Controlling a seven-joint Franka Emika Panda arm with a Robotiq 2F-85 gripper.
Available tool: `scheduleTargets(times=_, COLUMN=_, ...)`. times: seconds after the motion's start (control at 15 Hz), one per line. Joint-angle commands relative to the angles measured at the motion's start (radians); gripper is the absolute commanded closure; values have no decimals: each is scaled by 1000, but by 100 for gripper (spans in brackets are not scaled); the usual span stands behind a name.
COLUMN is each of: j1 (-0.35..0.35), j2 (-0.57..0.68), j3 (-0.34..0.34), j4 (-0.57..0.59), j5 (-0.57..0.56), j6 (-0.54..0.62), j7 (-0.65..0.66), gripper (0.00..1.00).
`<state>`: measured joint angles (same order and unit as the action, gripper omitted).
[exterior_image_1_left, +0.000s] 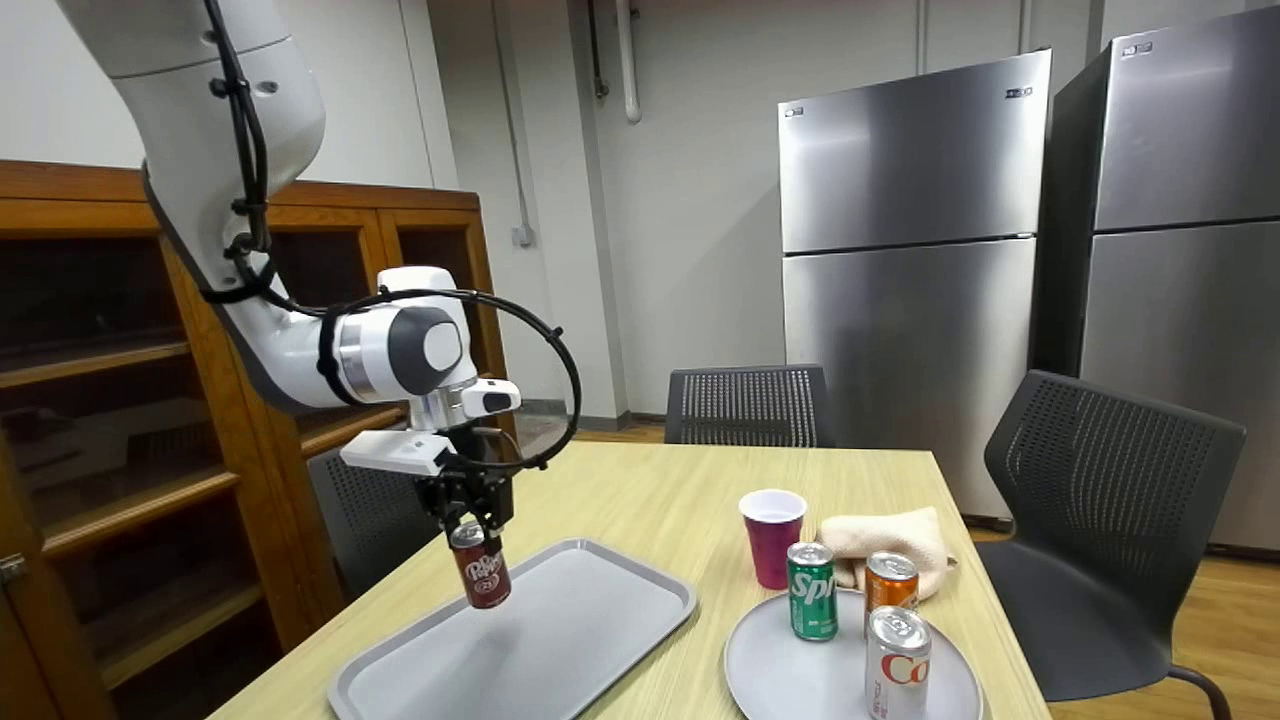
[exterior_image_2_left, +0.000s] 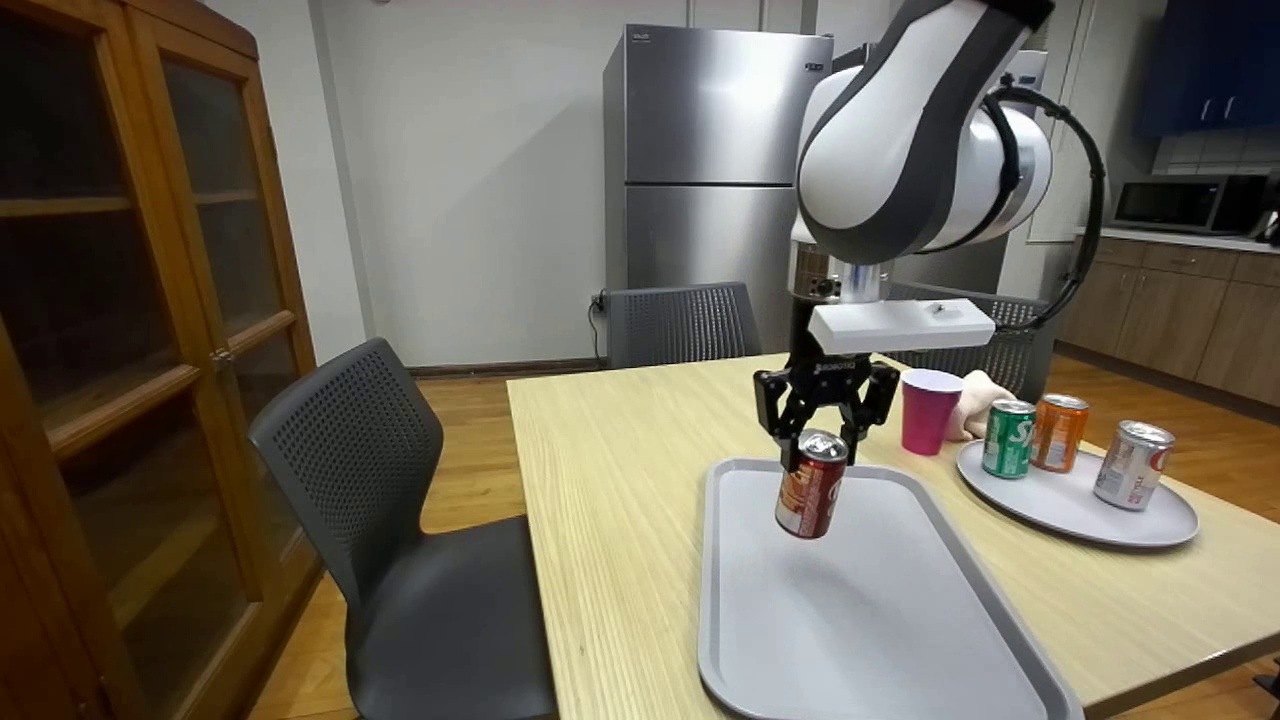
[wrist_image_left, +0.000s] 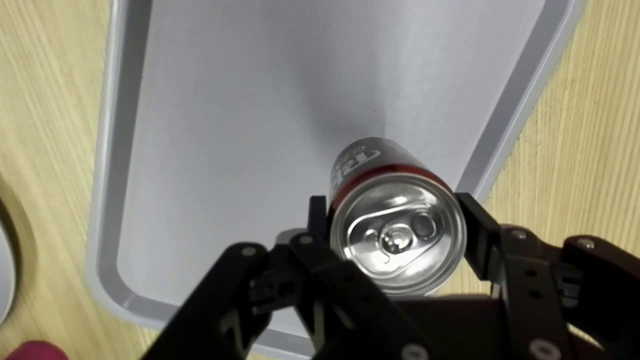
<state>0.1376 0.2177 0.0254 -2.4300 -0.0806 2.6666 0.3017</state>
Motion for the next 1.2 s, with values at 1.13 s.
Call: scheduleTargets(times=1.13, j1=-262, j2=-25, j3=-164, j4=49, j5=123, j6=-1, j7=-189, gripper=62)
